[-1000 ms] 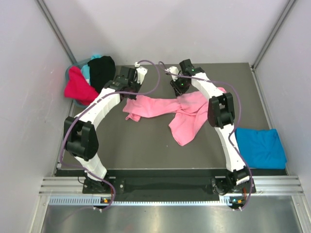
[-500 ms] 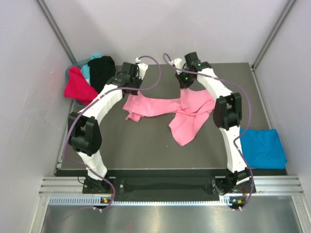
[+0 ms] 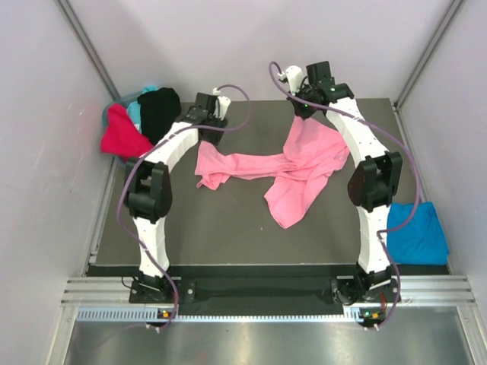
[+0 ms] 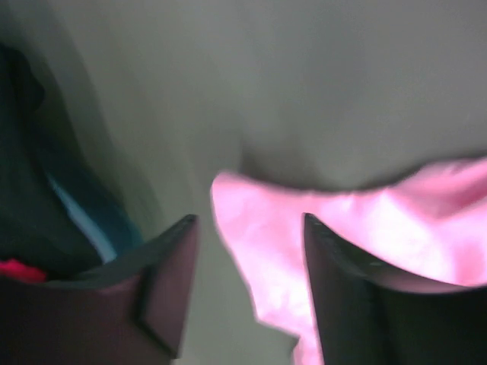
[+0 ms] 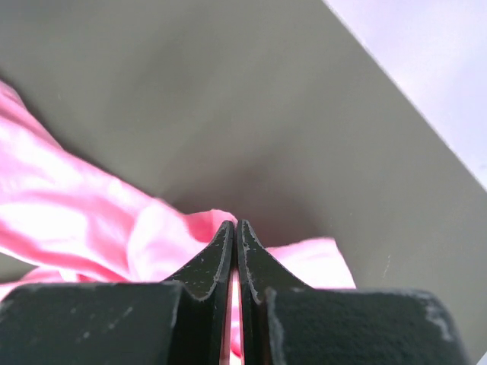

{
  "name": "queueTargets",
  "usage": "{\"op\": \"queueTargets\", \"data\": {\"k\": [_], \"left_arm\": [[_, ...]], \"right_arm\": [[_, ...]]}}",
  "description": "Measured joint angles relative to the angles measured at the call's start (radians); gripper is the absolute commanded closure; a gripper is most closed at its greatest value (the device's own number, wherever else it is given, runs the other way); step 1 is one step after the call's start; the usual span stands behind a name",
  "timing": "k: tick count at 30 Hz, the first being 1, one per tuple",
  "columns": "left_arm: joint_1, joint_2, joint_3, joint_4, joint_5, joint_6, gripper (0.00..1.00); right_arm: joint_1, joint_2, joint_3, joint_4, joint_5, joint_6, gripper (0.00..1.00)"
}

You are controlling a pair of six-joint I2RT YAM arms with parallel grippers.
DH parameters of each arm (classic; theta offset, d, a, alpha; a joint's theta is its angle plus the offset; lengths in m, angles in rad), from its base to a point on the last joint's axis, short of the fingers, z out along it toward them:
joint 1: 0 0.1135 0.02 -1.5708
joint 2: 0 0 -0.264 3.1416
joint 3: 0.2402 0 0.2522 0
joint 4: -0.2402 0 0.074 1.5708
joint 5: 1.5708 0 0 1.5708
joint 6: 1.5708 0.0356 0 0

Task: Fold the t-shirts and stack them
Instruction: Flatten the tshirt out

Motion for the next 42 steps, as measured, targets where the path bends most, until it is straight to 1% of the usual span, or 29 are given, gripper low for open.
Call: {"op": "queueTargets", "data": {"k": [3,5,6,7,9,10,15,19,28,35,39,40,41,42], "left_arm": [[0.061,-0.082,-0.099,-0.025,0.064,-0.003,0.46],[0.103,-0.132,-0.156,-0.062,0.115,-0.002,0.52],[0.126,-0.15,-0.173,-0.087,0.146,-0.003,0.53],[0.15,-0.16,-0.18,-0.116,0.175,-0.005,0.52],[0.18,-0.16,-0.18,-0.156,0.232,-0.014,0.43],[0.189,-0.153,-0.18,-0.177,0.261,-0.019,0.42],[0.188,-0.101,-0.18,-0.253,0.381,-0.033,0.45],[0.182,-0.066,-0.18,-0.27,0.401,-0.04,0.47],[0.206,-0.044,-0.181,-0.271,0.392,-0.05,0.48],[0.211,0.018,-0.181,-0.271,0.385,-0.051,0.53],[0.211,0.029,-0.18,-0.269,0.385,-0.051,0.61],[0.212,0.029,-0.18,-0.27,0.385,-0.051,0.69],[0.212,0.029,-0.18,-0.27,0.386,-0.054,0.74],[0.213,0.032,-0.18,-0.27,0.386,-0.053,0.82]], "right_arm": [[0.0,0.008,-0.01,-0.007,0.006,-0.006,1.0],[0.0,0.01,-0.011,-0.013,0.009,-0.008,1.0],[0.0,0.011,-0.011,-0.013,0.009,-0.008,1.0],[0.0,0.011,-0.011,-0.013,0.009,-0.009,1.0],[0.0,0.011,-0.011,-0.013,0.009,-0.009,1.0],[0.0,0.011,-0.011,-0.013,0.009,-0.009,1.0],[0.0,0.012,-0.011,-0.014,0.009,-0.009,1.0],[0.001,0.012,-0.012,-0.014,0.009,-0.011,1.0],[0.002,0.012,-0.039,-0.021,0.013,-0.018,1.0],[0.003,0.012,-0.039,-0.021,0.016,-0.018,1.0],[0.003,0.012,-0.042,-0.021,0.021,-0.02,1.0],[0.003,0.012,-0.043,-0.021,0.023,-0.022,1.0],[0.003,0.012,-0.045,-0.022,0.024,-0.026,1.0],[0.003,0.012,-0.049,-0.021,0.024,-0.026,1.0]]}}
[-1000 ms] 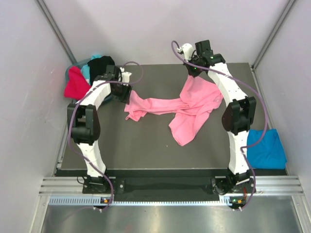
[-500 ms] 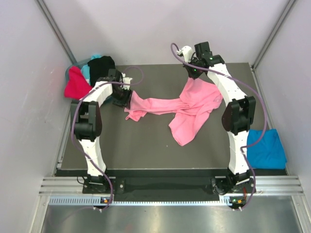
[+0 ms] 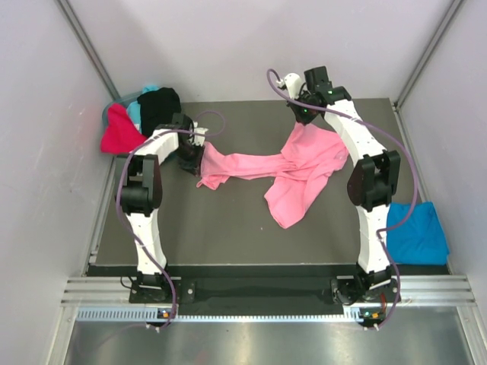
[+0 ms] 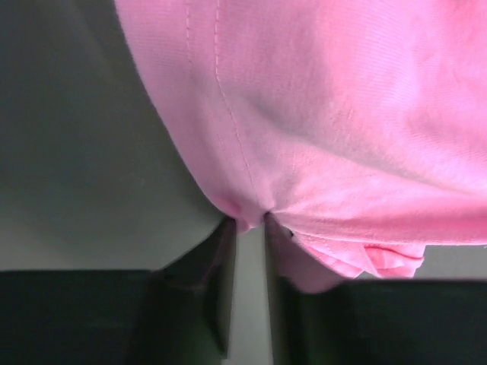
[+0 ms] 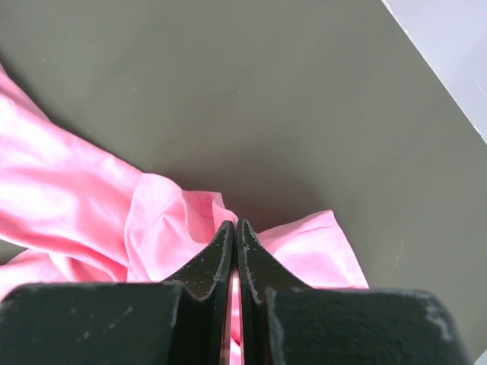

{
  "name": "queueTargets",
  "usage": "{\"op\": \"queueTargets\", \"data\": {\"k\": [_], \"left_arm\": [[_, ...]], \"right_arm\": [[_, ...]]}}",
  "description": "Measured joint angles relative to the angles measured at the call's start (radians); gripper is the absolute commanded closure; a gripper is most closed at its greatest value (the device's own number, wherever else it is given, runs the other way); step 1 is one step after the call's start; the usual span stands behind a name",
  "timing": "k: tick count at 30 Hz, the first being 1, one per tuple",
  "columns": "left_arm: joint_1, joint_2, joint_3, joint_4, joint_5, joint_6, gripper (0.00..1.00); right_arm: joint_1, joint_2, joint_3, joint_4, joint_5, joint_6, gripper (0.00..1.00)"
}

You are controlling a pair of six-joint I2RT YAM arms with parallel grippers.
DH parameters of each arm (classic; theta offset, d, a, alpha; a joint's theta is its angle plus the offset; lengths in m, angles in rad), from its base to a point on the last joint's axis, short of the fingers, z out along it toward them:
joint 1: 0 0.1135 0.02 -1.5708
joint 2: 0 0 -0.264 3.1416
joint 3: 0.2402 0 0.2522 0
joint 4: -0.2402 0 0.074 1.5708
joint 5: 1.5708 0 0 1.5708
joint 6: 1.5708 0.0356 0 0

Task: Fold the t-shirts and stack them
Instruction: Flatten the tshirt out

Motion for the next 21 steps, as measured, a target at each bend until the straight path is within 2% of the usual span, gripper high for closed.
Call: {"op": "queueTargets", "data": {"k": [1,2,10,14,18,21], "left_arm": [[0.0,0.0,0.0,-0.001,0.001,0.002,0.98],[0.001,0.002,0.0,-0.001,0.002,0.002,1.0],[0.001,-0.009,0.006,-0.034,0.005,0.033,1.0],[0.001,-0.06,0.089,-0.108,-0.013,0.083,1.0],[0.001,-0.204,0.175,-0.1,-0.012,0.117,1.0],[0.001,-0.344,0.193,-0.079,-0.01,0.124,1.0]], "right_arm": [[0.0,0.0,0.0,-0.002,0.0,-0.001,1.0],[0.0,0.0,0.0,-0.002,0.001,-0.001,1.0],[-0.004,-0.004,-0.001,0.002,0.047,0.012,1.0],[-0.036,-0.053,-0.017,0.01,0.074,0.043,1.0],[-0.103,-0.2,-0.066,0.025,0.099,0.059,1.0],[-0.152,-0.372,-0.119,0.038,0.12,0.072,1.0]]}}
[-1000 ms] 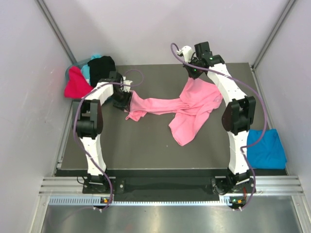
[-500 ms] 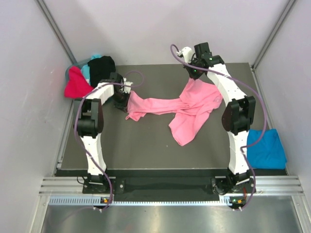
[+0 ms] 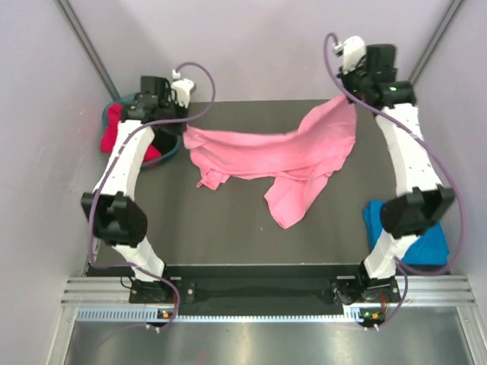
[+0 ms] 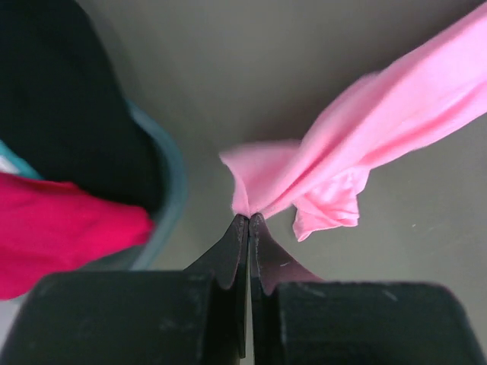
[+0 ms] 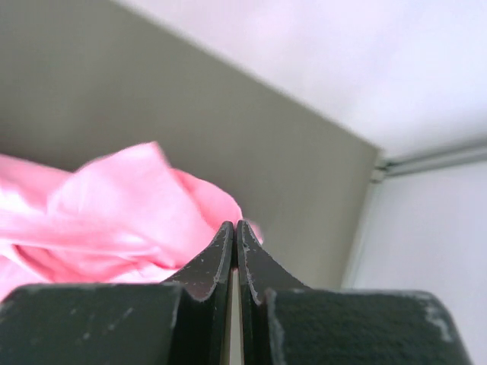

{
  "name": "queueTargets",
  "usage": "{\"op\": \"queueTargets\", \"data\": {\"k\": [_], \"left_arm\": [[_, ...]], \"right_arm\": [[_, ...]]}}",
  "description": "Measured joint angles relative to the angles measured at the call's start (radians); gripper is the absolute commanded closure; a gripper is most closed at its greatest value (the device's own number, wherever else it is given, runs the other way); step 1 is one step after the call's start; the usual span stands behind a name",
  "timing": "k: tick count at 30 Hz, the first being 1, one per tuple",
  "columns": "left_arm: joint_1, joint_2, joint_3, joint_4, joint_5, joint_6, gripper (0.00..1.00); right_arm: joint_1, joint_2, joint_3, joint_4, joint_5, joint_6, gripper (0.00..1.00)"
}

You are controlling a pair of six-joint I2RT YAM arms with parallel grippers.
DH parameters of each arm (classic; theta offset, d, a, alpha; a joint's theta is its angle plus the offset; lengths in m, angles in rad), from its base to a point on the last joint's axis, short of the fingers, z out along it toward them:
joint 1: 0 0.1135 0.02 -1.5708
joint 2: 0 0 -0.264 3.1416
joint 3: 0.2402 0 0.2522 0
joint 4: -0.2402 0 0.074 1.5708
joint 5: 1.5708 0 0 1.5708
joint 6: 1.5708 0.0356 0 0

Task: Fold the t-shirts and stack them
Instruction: Flatten the tshirt out

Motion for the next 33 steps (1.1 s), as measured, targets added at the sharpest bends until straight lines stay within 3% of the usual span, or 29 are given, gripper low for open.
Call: {"op": "queueTargets", "data": {"k": [10,21,26,33], "left_arm": [[0.0,-0.37,-0.003,0.041,0.011,-0.019,1.0],[0.0,-0.774,-0.087,0.087,-0.023,0.004,1.0],[0.0,-0.897,-0.07,0.086,-0.027,0.025,1.0],[0.0,-0.968,0.002,0.086,-0.035,0.045,1.0]], "right_arm": [[-0.001,-0.507,-0.1,0.045,0.042,0.032,1.0],[-0.059,-0.827,-0.115,-0.11,-0.016,0.06,1.0],[-0.084,-0.904,0.02,-0.198,-0.053,0.06,1.0],[-0.117,-0.959,0.24,-0.192,-0.078,0.057,1.0]]}}
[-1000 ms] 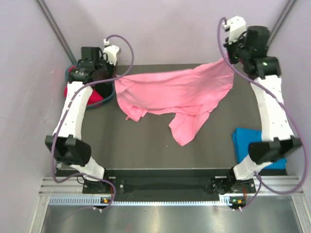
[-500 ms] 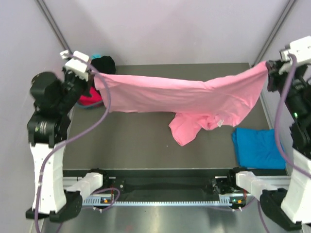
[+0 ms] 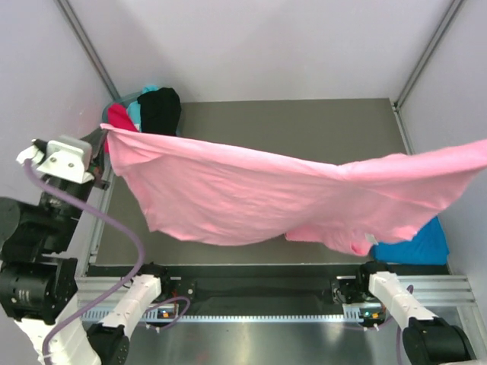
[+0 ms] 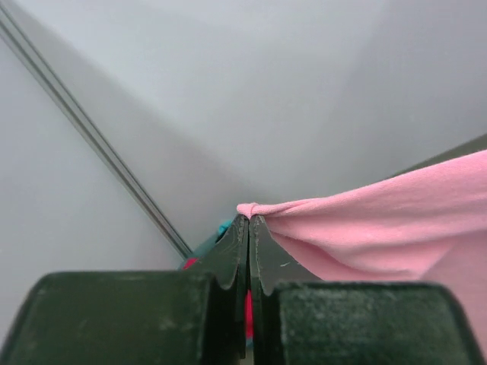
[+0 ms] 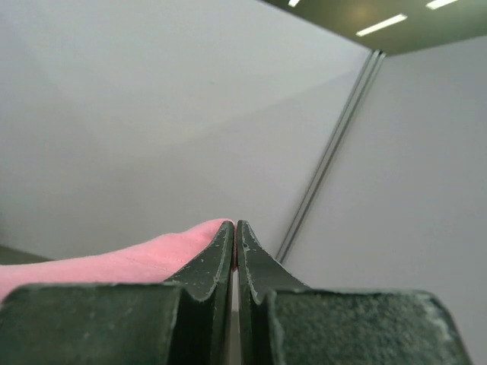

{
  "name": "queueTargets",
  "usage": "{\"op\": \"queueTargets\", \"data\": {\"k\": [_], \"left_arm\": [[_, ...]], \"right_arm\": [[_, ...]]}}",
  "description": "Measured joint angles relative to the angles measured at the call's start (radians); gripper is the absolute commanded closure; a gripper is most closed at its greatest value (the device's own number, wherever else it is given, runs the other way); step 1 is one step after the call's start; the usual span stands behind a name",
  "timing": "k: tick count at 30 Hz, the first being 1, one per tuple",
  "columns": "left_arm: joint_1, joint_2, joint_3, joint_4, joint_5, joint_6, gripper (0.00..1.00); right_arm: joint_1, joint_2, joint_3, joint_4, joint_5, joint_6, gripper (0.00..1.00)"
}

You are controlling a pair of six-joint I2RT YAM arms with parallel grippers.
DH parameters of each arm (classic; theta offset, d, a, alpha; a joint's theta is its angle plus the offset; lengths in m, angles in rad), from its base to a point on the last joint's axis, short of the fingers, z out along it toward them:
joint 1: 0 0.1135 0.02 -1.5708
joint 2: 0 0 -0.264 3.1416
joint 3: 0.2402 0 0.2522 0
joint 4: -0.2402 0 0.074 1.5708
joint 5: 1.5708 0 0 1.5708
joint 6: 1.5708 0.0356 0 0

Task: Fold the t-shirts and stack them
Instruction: Flatten the tshirt out

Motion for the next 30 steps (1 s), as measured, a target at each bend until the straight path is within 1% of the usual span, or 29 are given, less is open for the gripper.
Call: {"op": "queueTargets", "data": {"k": [4,8,11,12,17,18,21,24,27,30], "left_arm": [[0.0,0.01,0.084,0.012,-0.026,0.002,1.0],[0.0,0.026,0.126,0.054,-0.051,0.021,1.0],[0.0,0.05,0.111,0.073,-0.061,0.027,1.0],[0.0,0.062,0.097,0.082,-0.061,0.029,1.0],[0.0,0.16,-0.065,0.142,-0.059,0.041,1.0],[0.0,0.19,-0.092,0.152,-0.059,0.041,1.0],[0.0,0.306,-0.169,0.204,-0.048,0.04,1.0],[0.0,0.467,-0.211,0.257,-0.035,0.033,1.0],[0.0,0.621,-0.213,0.299,-0.022,0.022,1.0],[0.0,0.796,-0.181,0.327,-0.004,0.018,1.0]], "right_arm": [[-0.008,-0.012,0.051,0.042,-0.003,-0.008,1.0],[-0.008,-0.014,0.012,0.107,-0.003,-0.026,1.0],[-0.008,-0.014,-0.084,0.175,-0.003,-0.053,1.0],[-0.008,-0.014,-0.141,0.212,-0.003,-0.066,1.0],[-0.008,0.026,-0.422,0.388,-0.004,-0.122,1.0],[-0.008,0.061,-0.478,0.426,-0.007,-0.133,1.0],[-0.008,0.182,-0.577,0.519,-0.019,-0.158,1.0],[-0.008,0.33,-0.655,0.603,-0.033,-0.19,1.0],[-0.009,0.511,-0.721,0.669,-0.045,-0.233,1.0],[-0.009,0.683,-0.731,0.705,-0.043,-0.269,1.0]]}}
